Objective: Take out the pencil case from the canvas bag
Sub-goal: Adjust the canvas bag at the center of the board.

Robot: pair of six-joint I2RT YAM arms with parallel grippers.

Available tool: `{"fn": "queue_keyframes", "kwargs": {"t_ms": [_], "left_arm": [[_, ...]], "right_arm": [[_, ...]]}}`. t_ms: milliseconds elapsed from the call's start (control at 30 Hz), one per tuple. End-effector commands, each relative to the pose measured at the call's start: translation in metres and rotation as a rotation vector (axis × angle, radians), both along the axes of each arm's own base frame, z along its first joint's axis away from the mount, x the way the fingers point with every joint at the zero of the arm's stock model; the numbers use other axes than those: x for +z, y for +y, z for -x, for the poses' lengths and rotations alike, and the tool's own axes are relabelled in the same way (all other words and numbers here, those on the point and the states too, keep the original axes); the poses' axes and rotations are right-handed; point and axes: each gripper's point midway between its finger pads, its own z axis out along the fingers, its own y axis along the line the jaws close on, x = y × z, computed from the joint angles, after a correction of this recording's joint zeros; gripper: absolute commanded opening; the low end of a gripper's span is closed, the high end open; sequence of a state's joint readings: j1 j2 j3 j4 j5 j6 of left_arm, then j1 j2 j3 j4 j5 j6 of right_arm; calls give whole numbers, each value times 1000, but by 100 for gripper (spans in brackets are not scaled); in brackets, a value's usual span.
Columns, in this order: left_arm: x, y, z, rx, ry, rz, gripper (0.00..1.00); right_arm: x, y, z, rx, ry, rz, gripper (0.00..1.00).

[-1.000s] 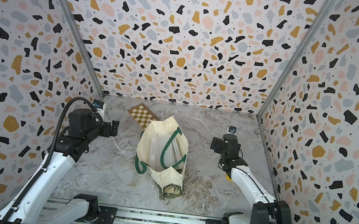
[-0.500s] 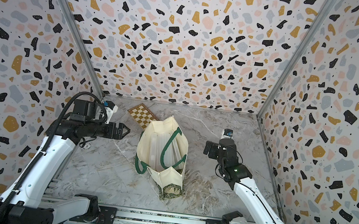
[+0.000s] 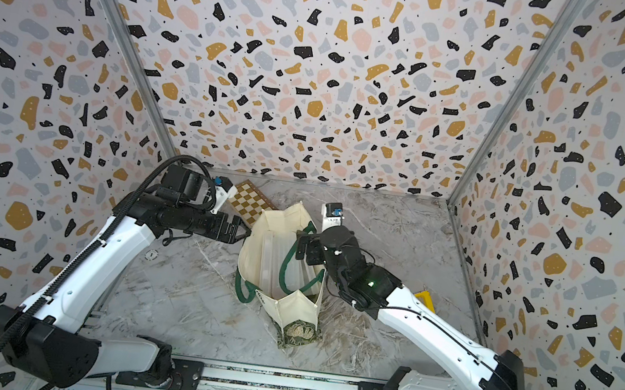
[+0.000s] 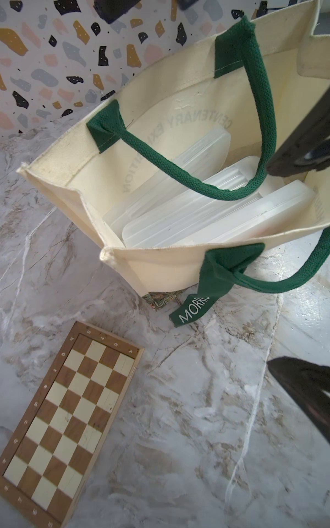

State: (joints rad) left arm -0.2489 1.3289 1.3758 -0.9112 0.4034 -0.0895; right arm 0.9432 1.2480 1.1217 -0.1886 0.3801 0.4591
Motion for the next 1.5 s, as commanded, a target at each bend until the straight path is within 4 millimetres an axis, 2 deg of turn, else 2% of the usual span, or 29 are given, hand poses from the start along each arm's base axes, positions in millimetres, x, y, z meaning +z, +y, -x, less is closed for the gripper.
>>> {"fn": "queue_keyframes", "kwargs": {"t_ms": [0,167,300,400,500,667,800,933,1067,1267,1367,1467], "left_arm": [[-8,-10,-1,-28,34,-23,99],[-19,-8,-9,-18,37,-61,100],[-23,-10,-14,-28,36,-65,93],[-26,-11,-20,-29,32,-70,85],[-28,-13,-22,-43,33,-74,67],[-30,-8,-26,-42,14,-106,50],[-31,-7,-27,-40,-7,-114,26],[-28,-6,-30,-37,-22,-123,1],[-15,-5,-34,-35,-50,-125,0],[30,-10,-40,-49,-140,-91,0],[58,-16,-40,-80,-194,-63,0],[80,-20,-39,-114,-233,-45,0]], "right_arm": [[21,25,4,25,-46,-14,100],[4,60,11,81,8,-2,100],[-18,73,16,111,78,-20,99],[-35,75,19,110,121,-19,100],[-51,70,21,101,150,-5,100],[-75,55,25,67,209,40,99],[-89,30,26,11,252,58,99],[-104,-3,28,-53,294,46,99],[-113,-35,31,-105,307,48,100],[-121,-73,42,-174,297,101,100],[-130,-77,51,-154,314,85,100],[-131,-63,62,-77,316,31,100]]}}
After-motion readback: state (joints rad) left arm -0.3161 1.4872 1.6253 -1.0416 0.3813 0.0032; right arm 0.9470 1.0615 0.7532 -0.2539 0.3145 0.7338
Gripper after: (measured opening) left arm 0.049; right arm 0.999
